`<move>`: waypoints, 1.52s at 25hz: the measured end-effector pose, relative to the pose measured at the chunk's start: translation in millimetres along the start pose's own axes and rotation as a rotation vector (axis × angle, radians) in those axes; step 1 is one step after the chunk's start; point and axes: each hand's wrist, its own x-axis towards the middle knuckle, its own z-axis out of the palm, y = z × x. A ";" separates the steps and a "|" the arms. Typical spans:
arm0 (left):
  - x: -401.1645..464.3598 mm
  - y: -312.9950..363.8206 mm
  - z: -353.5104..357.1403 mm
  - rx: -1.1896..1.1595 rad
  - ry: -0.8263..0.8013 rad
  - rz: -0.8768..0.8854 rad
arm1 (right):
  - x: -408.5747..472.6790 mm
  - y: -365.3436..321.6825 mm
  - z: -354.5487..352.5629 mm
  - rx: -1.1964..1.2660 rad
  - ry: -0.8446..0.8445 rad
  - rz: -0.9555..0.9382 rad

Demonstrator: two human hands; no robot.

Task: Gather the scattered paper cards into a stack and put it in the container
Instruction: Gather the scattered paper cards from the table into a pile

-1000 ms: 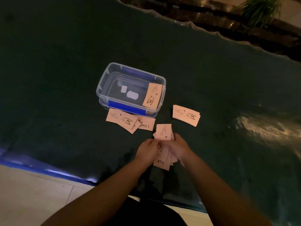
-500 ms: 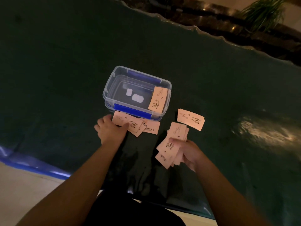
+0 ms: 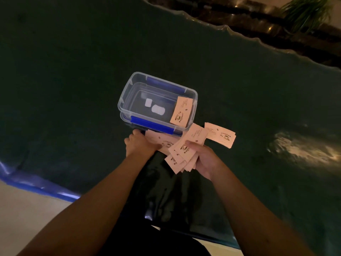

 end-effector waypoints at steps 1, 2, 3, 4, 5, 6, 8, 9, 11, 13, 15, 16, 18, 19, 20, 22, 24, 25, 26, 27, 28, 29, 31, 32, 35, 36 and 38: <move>-2.9 3.7 2.7 -0.067 -0.012 -0.029 | 0.2 0.8 -1.1 -0.005 -0.008 0.003; -5.2 7.0 4.6 -0.108 -0.016 -0.050 | -0.1 2.0 -2.1 -0.010 -0.012 0.010; -6.9 9.6 5.8 -0.130 -0.020 -0.065 | -0.3 3.3 -2.7 -0.012 -0.013 0.019; -8.1 11.8 6.7 -0.144 -0.024 -0.076 | -0.8 4.7 -3.3 -0.014 -0.011 0.029; -8.8 13.8 6.8 -0.155 -0.026 -0.085 | -1.3 5.7 -4.0 -0.014 -0.010 0.035; -9.1 14.8 6.6 -0.163 -0.026 -0.091 | -2.2 6.9 -4.8 -0.014 -0.010 0.041; -8.8 15.0 6.2 -0.148 -0.030 -0.086 | -4.1 9.5 -6.5 -0.014 -0.020 0.049; -8.9 14.9 6.4 -0.124 -0.036 -0.079 | -4.4 11.0 -7.4 -0.014 -0.029 0.052; -9.3 17.2 7.6 -0.067 -0.062 -0.071 | -4.8 13.4 -10.7 -0.009 -0.037 0.052; -9.7 21.8 8.3 -0.031 -0.103 -0.086 | -4.8 14.4 -12.8 -0.003 -0.027 0.048; -12.8 27.7 8.7 -0.032 -0.135 -0.123 | -6.2 14.2 -15.5 -0.005 -0.021 0.043; -14.8 30.0 9.0 -0.046 -0.141 -0.139 | -7.5 14.0 -17.4 -0.014 -0.027 0.038; -20.4 31.1 10.6 -0.139 -0.148 -0.145 | -10.3 14.8 -22.5 -0.036 -0.042 0.038; -23.1 30.1 12.3 -0.216 -0.154 -0.137 | -11.2 16.0 -25.6 -0.048 -0.052 0.040; -25.8 29.4 14.4 -0.300 -0.166 -0.125 | -12.7 17.7 -28.6 -0.060 -0.064 0.046; -32.1 28.5 20.0 -0.418 -0.201 -0.089 | -17.1 22.0 -32.3 -0.082 -0.089 0.069; -37.7 28.4 26.4 -0.475 -0.226 -0.051 | -22.1 25.6 -36.2 -0.112 -0.101 0.086; -40.1 29.1 27.6 -0.502 -0.239 -0.043 | -24.3 26.7 -39.2 -0.132 -0.097 0.083; -42.0 29.4 27.6 -0.532 -0.258 -0.040 | -27.0 27.4 -43.0 -0.155 -0.083 0.076; -42.1 28.0 27.1 -0.556 -0.280 -0.042 | -29.5 27.3 -46.1 -0.183 -0.062 0.066; -41.4 26.1 26.7 -0.555 -0.312 -0.037 | -32.8 26.2 -49.5 -0.221 -0.038 0.050; -40.7 24.2 25.6 -0.528 -0.351 -0.014 | -35.3 24.6 -52.1 -0.264 -0.016 0.031; -41.1 23.5 26.4 -0.436 -0.449 0.062 | -38.5 20.9 -54.3 -0.323 0.019 -0.009; -43.1 25.8 28.2 -0.416 -0.484 0.071 | -39.4 18.7 -54.2 -0.333 0.024 -0.025; -52.3 34.1 37.2 -0.505 -0.534 -0.022 | -37.8 15.6 -49.1 -0.327 0.011 -0.054; -56.1 38.0 39.9 -0.573 -0.549 -0.081 | -37.2 15.4 -46.0 -0.317 0.009 -0.061; -63.2 45.6 43.3 -0.680 -0.561 -0.190 | -36.4 16.5 -37.2 -0.290 0.003 -0.060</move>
